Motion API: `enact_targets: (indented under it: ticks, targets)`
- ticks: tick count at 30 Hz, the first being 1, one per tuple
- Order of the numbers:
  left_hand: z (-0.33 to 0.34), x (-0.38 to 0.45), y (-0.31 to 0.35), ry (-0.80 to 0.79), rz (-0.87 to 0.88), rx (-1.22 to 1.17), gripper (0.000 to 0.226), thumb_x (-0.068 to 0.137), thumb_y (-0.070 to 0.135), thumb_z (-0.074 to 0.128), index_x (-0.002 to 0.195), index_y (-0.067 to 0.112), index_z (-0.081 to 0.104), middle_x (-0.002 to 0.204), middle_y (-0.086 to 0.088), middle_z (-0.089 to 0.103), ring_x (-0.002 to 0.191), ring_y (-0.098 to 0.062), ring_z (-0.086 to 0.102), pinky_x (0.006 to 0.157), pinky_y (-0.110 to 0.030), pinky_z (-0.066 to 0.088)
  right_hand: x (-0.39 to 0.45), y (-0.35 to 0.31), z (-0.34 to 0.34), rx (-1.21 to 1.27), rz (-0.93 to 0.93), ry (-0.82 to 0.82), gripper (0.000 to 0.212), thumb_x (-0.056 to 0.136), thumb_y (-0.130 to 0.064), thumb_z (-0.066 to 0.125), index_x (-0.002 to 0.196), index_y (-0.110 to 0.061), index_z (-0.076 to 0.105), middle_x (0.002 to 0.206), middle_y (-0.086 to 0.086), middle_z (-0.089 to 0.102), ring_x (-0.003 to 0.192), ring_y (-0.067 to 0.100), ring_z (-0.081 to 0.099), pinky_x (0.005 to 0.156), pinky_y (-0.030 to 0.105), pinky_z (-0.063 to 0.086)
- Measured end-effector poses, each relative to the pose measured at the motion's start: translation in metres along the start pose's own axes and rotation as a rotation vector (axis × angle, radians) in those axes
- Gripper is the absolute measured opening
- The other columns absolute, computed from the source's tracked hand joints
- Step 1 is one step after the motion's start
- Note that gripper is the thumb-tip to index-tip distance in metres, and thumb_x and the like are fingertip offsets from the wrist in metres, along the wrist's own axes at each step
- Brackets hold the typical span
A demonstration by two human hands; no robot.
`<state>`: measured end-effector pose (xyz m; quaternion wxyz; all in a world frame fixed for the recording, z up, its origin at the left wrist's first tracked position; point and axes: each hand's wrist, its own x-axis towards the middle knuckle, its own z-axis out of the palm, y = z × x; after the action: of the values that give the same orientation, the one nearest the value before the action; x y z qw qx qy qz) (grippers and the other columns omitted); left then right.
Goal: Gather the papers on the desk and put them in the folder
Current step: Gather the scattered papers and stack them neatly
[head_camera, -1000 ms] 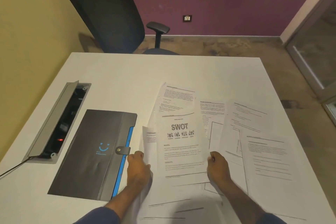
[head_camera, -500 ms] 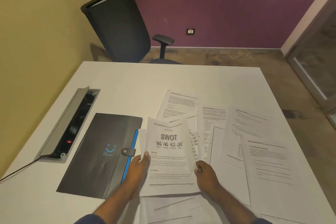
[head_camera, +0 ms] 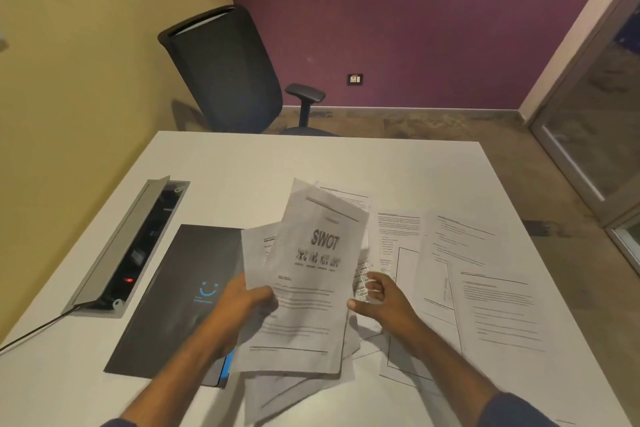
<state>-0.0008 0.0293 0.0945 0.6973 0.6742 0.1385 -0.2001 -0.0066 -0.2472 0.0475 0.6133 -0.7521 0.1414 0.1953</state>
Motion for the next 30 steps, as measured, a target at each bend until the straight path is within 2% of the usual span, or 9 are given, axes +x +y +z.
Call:
enact_targets:
  ticks: [2,5,8,10,16,19,22,26,30]
  targets:
    - [-0.002,-0.01,0.018,-0.027,0.032,0.094,0.016,0.058,0.002,0.063,0.073,0.006,0.067,0.07,-0.009,0.069,0.063,-0.022,0.063,0.055,-0.028,0.051,0.001,-0.015,-0.001,0.115,-0.068,-0.12,0.077,0.065,-0.027,0.09,0.131,-0.022,0.05,0.13,-0.002,0.061,0.122,0.017,0.057,0.103,0.038,0.048]
    - [0.001,-0.02,0.038,-0.059,0.079,0.164,0.036,0.063,0.009,0.069,0.1,0.007,0.071,0.094,-0.008,0.078,0.086,-0.023,0.074,0.076,-0.032,0.057,0.002,-0.035,0.0,0.236,-0.151,-0.251,0.062,0.066,-0.025,0.09,0.121,-0.022,0.062,0.12,0.003,0.071,0.112,0.019,0.068,0.09,0.03,0.057]
    - [0.005,-0.022,0.049,-0.063,0.126,0.22,0.045,0.068,0.015,0.079,0.111,0.015,0.069,0.107,-0.005,0.076,0.1,-0.02,0.071,0.089,-0.036,0.055,0.0,-0.049,-0.002,0.266,-0.178,-0.176,0.051,0.066,-0.021,0.088,0.113,-0.016,0.069,0.113,0.006,0.075,0.106,0.023,0.071,0.089,0.035,0.057]
    - [0.006,-0.021,0.052,-0.041,0.143,0.237,0.04,0.078,0.018,0.081,0.115,0.017,0.068,0.109,-0.002,0.076,0.102,-0.018,0.071,0.093,-0.039,0.055,-0.002,-0.054,-0.004,0.283,-0.195,-0.095,0.039,0.068,-0.016,0.086,0.104,-0.014,0.073,0.106,0.005,0.077,0.1,0.022,0.073,0.08,0.028,0.059]
    - [0.01,-0.018,0.06,0.028,0.264,0.4,0.028,0.086,0.015,0.074,0.113,0.021,0.068,0.106,0.005,0.077,0.099,-0.014,0.072,0.088,-0.036,0.057,-0.015,-0.069,-0.015,0.165,-0.274,0.063,0.029,0.077,-0.008,0.079,0.094,-0.029,0.069,0.092,-0.017,0.076,0.088,0.001,0.072,0.077,0.021,0.056]
    - [0.015,-0.018,0.062,0.031,0.332,0.529,0.035,0.087,0.008,0.072,0.119,0.018,0.062,0.111,0.002,0.072,0.102,-0.016,0.069,0.087,-0.033,0.057,-0.023,-0.074,-0.019,0.065,-0.335,0.058,0.033,0.08,-0.004,0.075,0.094,-0.033,0.067,0.099,-0.013,0.075,0.096,0.006,0.07,0.087,0.028,0.057]
    - [0.016,-0.018,0.06,0.003,0.345,0.46,0.039,0.081,0.003,0.076,0.116,0.015,0.063,0.11,-0.001,0.073,0.1,-0.016,0.07,0.087,-0.037,0.059,-0.028,-0.076,-0.023,-0.032,-0.377,0.028,0.037,0.082,-0.003,0.072,0.098,-0.036,0.066,0.106,-0.007,0.073,0.102,0.012,0.068,0.09,0.031,0.055]
    - [0.026,-0.018,0.05,0.083,0.37,0.373,0.037,0.083,0.006,0.076,0.118,0.01,0.065,0.106,-0.003,0.074,0.097,-0.016,0.071,0.087,-0.04,0.059,-0.031,-0.071,-0.027,-0.027,-0.314,0.03,0.034,0.083,-0.006,0.072,0.115,-0.014,0.068,0.114,0.001,0.072,0.105,0.02,0.069,0.093,0.038,0.056]
    - [0.035,-0.018,0.041,0.104,0.406,0.262,0.033,0.082,0.003,0.077,0.104,0.025,0.068,0.097,0.003,0.078,0.091,-0.011,0.072,0.08,-0.029,0.06,-0.037,-0.065,-0.027,0.046,-0.382,0.122,0.03,0.083,-0.005,0.072,0.097,-0.031,0.069,0.101,-0.007,0.076,0.096,0.012,0.071,0.087,0.03,0.057]
